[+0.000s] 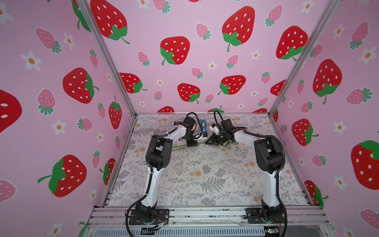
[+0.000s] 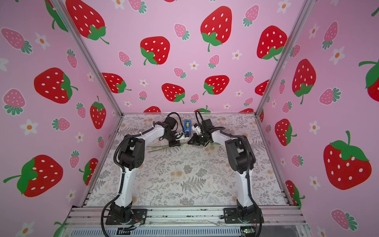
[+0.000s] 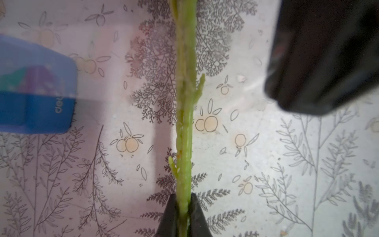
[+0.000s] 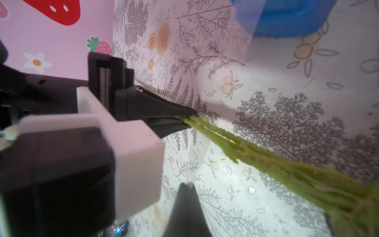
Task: Wrap bouquets with tape
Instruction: Pick up the unwrapped bouquet from the center of the board, then stick the tape to the bouquet.
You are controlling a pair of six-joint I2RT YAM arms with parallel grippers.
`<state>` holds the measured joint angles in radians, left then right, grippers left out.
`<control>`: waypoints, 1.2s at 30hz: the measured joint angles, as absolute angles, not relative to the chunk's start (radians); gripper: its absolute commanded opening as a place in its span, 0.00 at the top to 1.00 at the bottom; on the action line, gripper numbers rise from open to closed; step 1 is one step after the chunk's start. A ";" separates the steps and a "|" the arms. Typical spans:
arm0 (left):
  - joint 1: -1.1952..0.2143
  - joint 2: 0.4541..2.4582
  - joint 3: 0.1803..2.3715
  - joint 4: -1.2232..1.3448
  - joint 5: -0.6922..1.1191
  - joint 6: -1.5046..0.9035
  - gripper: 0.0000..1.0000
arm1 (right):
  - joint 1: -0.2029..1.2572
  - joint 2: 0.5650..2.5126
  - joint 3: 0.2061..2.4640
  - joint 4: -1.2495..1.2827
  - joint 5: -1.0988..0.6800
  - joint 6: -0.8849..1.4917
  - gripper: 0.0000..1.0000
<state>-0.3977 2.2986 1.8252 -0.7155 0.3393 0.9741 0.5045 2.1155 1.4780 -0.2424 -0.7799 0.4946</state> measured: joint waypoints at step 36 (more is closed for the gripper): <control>-0.397 2.251 1.824 -0.734 0.431 0.901 1.00 | 0.524 2.091 1.419 -0.252 -0.509 0.384 0.56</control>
